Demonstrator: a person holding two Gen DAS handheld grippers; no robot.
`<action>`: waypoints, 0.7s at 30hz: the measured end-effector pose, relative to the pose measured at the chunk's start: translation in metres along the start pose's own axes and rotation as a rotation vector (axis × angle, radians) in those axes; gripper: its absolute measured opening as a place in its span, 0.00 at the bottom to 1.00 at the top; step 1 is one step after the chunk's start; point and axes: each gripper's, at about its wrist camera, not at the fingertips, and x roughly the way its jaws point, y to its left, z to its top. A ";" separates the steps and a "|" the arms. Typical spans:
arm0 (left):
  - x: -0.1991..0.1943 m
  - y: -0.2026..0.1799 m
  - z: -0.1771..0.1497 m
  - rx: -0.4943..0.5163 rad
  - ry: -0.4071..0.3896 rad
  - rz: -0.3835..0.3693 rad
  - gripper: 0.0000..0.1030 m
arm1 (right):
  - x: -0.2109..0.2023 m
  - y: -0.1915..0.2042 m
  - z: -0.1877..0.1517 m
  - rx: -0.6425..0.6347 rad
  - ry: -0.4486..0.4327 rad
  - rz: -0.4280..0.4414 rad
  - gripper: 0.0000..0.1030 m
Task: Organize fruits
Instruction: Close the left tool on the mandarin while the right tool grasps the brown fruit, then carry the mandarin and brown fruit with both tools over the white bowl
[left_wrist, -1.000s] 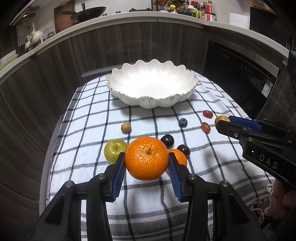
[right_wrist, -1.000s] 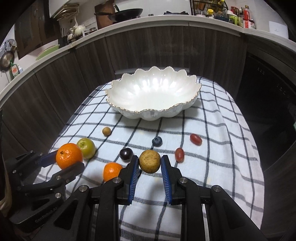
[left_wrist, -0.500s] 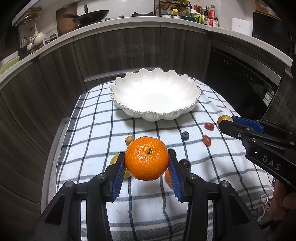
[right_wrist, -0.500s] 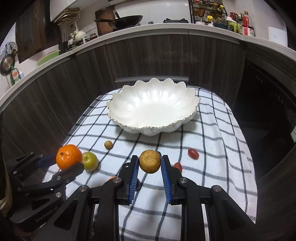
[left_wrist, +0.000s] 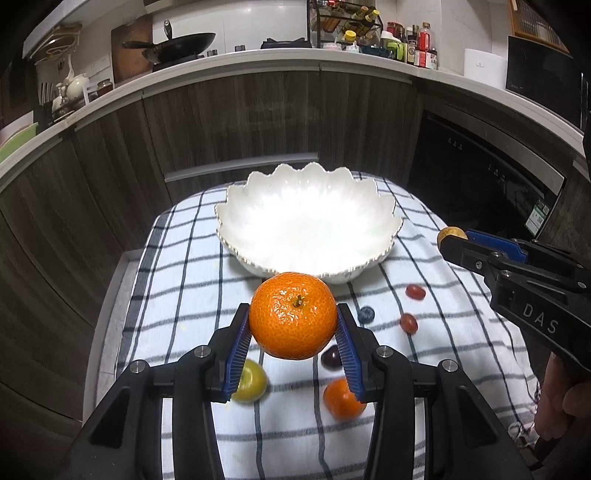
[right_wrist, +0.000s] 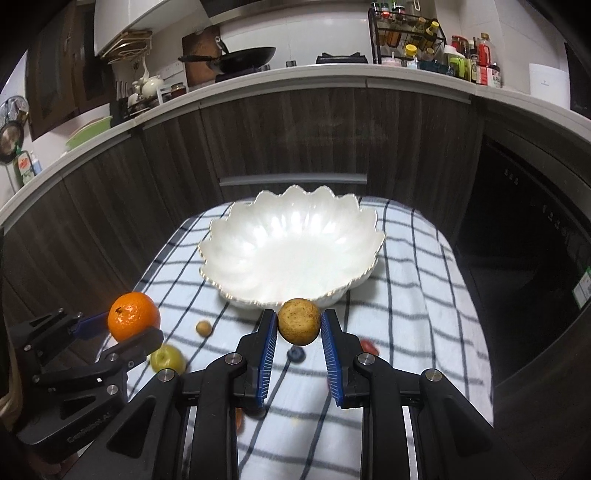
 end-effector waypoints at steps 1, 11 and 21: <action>0.001 0.000 0.002 0.001 -0.002 0.000 0.43 | 0.000 -0.001 0.003 -0.001 -0.005 -0.004 0.26; 0.010 0.002 0.023 -0.002 -0.016 0.006 0.43 | 0.005 -0.007 0.026 0.003 -0.029 -0.010 0.26; 0.029 0.010 0.047 -0.013 -0.020 0.015 0.43 | 0.025 -0.017 0.047 0.020 -0.033 -0.021 0.26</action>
